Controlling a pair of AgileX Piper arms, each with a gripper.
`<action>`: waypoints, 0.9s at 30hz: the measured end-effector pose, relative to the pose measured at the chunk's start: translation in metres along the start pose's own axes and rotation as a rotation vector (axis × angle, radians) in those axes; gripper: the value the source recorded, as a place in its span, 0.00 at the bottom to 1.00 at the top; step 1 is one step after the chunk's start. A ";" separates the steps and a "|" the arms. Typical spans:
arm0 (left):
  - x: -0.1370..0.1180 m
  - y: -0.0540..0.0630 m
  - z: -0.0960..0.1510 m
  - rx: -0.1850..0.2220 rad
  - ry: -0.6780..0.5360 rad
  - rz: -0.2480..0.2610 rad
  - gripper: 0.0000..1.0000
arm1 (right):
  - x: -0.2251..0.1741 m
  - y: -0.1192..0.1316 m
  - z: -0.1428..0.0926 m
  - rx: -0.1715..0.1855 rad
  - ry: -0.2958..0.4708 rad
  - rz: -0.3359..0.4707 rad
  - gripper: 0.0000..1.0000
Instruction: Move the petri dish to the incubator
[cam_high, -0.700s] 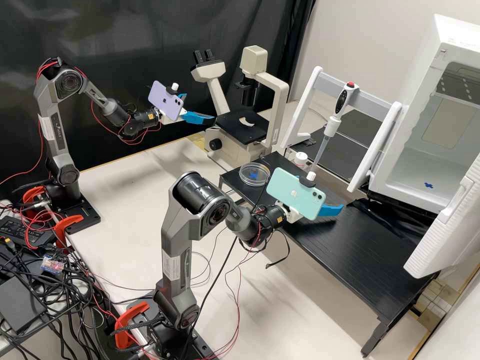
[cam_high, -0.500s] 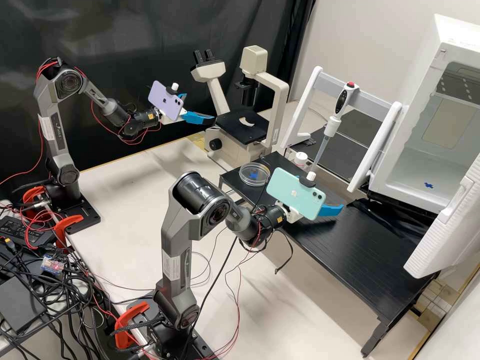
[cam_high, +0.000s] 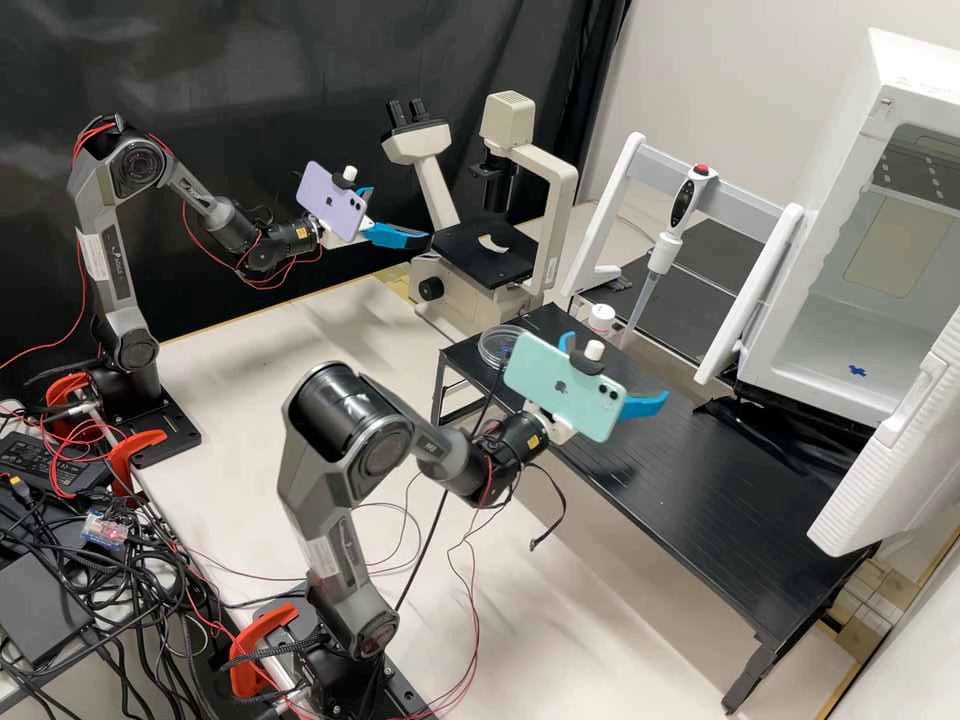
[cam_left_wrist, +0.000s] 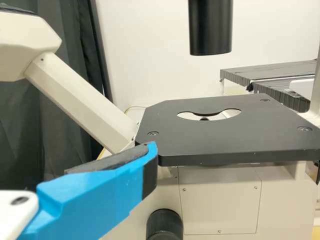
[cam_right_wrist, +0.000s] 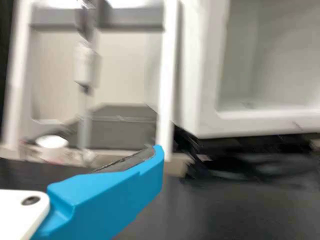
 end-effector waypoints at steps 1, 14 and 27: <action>0.000 0.000 0.000 0.000 0.000 0.000 1.00 | -0.006 -0.005 -0.010 0.001 0.049 -0.012 1.00; 0.000 0.000 0.000 0.000 0.000 0.000 1.00 | -0.028 -0.079 -0.041 -0.099 0.214 -0.261 1.00; 0.000 0.000 0.000 0.000 0.000 0.000 1.00 | 0.005 -0.091 -0.016 -0.100 0.079 -0.259 1.00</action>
